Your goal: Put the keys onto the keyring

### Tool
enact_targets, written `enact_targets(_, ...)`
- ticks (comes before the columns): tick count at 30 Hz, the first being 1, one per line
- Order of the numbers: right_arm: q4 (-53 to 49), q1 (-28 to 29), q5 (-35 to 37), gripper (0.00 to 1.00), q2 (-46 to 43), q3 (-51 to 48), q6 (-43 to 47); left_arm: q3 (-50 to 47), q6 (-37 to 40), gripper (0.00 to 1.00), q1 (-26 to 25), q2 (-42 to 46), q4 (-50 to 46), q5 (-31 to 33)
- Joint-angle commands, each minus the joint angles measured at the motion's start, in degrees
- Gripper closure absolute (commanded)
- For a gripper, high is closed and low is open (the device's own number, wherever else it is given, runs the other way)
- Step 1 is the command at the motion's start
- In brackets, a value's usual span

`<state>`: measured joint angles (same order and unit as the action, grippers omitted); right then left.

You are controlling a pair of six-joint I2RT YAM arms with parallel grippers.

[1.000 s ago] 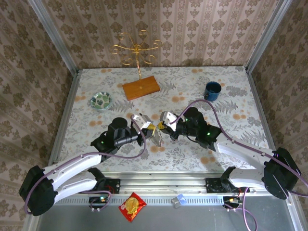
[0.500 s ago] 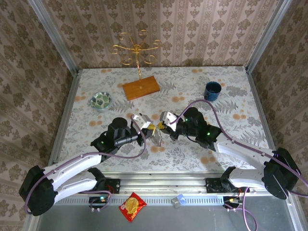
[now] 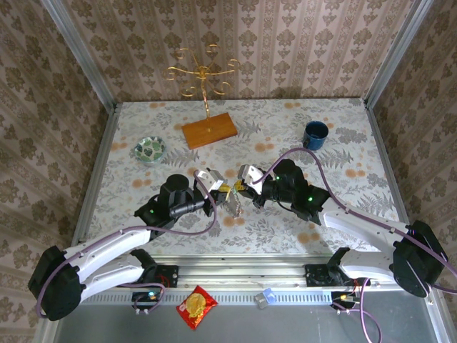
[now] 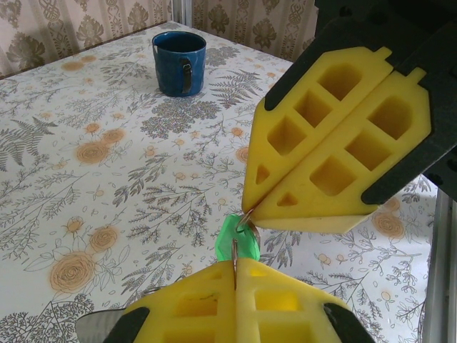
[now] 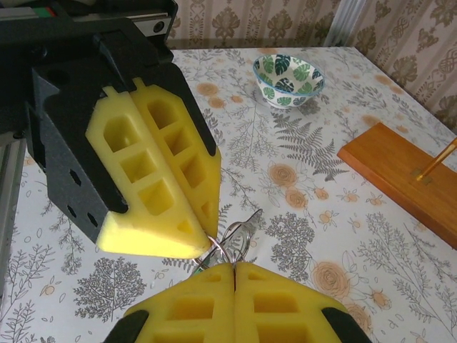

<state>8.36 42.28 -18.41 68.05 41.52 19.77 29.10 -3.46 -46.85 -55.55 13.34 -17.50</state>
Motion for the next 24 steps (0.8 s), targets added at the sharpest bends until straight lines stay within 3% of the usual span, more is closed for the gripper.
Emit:
enact_targets(1,-0.5,0.5,1.2,1.0,-0.3,-0.1,0.8,0.0,-1.0,1.0,-0.2,-0.2,3.0,0.3)
enact_targets(24,-1.3,0.8,-1.5,1.0,0.6,0.4,1.1,0.0,-1.1,1.0,-0.2,-0.2,2.9,0.5)
